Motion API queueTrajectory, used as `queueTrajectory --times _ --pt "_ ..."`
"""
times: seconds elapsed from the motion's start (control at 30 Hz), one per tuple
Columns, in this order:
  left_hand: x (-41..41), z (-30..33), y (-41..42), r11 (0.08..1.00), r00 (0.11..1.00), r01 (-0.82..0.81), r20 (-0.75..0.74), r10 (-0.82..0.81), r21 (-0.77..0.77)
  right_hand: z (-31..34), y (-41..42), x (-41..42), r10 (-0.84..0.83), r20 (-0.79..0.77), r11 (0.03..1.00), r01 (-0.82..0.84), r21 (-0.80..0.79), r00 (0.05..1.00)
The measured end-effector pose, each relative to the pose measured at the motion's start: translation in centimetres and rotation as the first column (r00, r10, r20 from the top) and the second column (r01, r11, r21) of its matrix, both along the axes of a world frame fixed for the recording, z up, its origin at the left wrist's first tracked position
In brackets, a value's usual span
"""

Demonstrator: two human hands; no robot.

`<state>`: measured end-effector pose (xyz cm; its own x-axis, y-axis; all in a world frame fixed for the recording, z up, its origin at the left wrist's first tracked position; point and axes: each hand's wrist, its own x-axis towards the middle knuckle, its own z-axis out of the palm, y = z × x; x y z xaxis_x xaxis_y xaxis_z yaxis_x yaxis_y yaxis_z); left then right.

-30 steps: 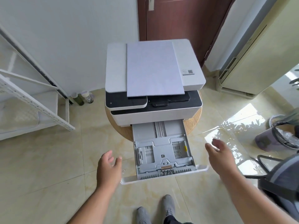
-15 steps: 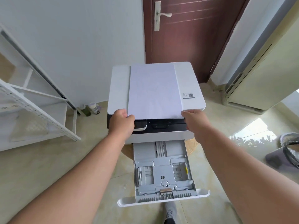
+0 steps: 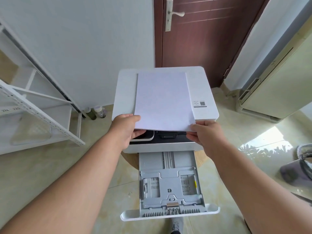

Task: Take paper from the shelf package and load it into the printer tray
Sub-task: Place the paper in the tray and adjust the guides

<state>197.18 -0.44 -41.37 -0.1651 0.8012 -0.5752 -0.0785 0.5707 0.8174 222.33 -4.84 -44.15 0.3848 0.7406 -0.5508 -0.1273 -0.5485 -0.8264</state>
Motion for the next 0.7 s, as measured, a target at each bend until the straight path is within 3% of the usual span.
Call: queueTrajectory --times 0.13,0.23,0.37,0.57,0.7 --pt "-0.3 0.1 0.7 0.981 0.967 0.191 -0.175 -0.185 0.020 0.4 -2.1 0.3 0.095 -0.042 0.995 -0.096 -0.026 0.995" --pt "-0.1 -0.1 -0.3 0.964 0.938 0.255 -0.265 -0.226 0.080 1.0 -1.9 0.1 0.168 -0.044 0.985 -0.170 -0.033 0.985" --pt "-0.2 -1.0 -3.0 0.945 0.938 0.284 -0.249 -0.240 0.161 1.9 0.0 -0.6 0.183 -0.079 0.982 -0.186 -0.022 0.980" --pt "-1.7 -2.0 -7.0 0.960 0.968 0.221 -0.159 -0.195 0.171 1.3 -2.5 -2.4 0.290 0.114 0.955 -0.295 0.031 0.950" --pt "-2.5 -2.4 -9.4 0.981 0.987 0.140 -0.094 -0.129 0.131 0.7 -7.0 -3.1 0.310 0.162 0.948 -0.319 0.027 0.937"
